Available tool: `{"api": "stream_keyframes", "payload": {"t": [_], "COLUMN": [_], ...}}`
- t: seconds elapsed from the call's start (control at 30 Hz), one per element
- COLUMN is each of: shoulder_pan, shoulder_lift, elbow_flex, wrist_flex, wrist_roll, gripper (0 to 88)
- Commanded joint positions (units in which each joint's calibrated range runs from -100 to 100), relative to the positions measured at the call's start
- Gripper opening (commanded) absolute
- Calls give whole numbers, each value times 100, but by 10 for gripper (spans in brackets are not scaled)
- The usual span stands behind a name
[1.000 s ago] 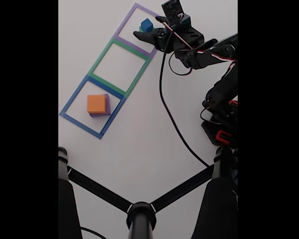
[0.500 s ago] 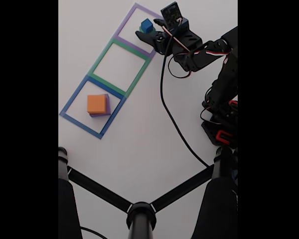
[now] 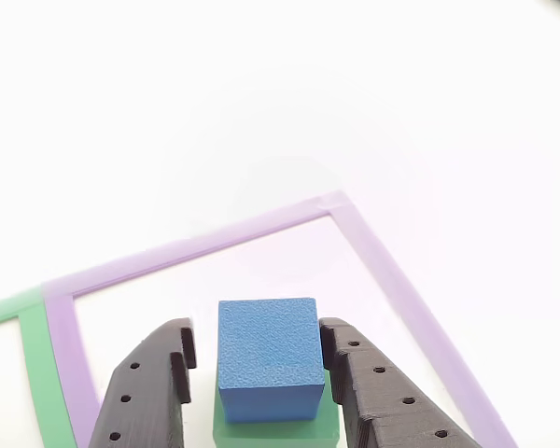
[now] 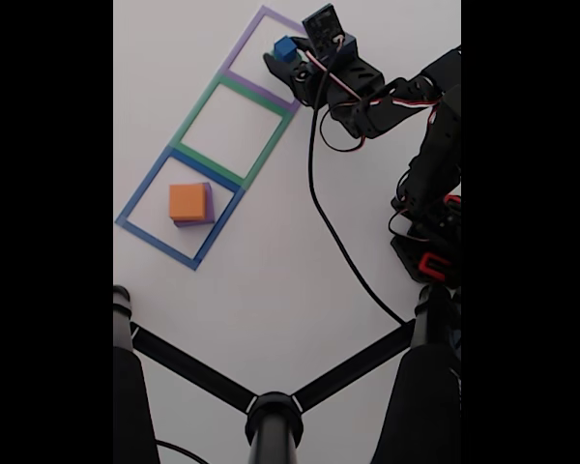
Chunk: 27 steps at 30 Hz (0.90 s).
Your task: Tower of hanoi
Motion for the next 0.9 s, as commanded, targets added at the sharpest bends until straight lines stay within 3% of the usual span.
{"api": "stream_keyframes", "payload": {"t": [0.0, 0.53, 0.67, 0.87], "shoulder_pan": [-53, -175, -198, -183], "shoulder_lift": [-28, -492, -1334, -2912], "elbow_flex": [-214, -223, -287, -787], "wrist_flex": [-137, 324, 1457, 4096], "wrist_roll": [0, 0, 0, 0], "gripper": [77, 34, 34, 34]}}
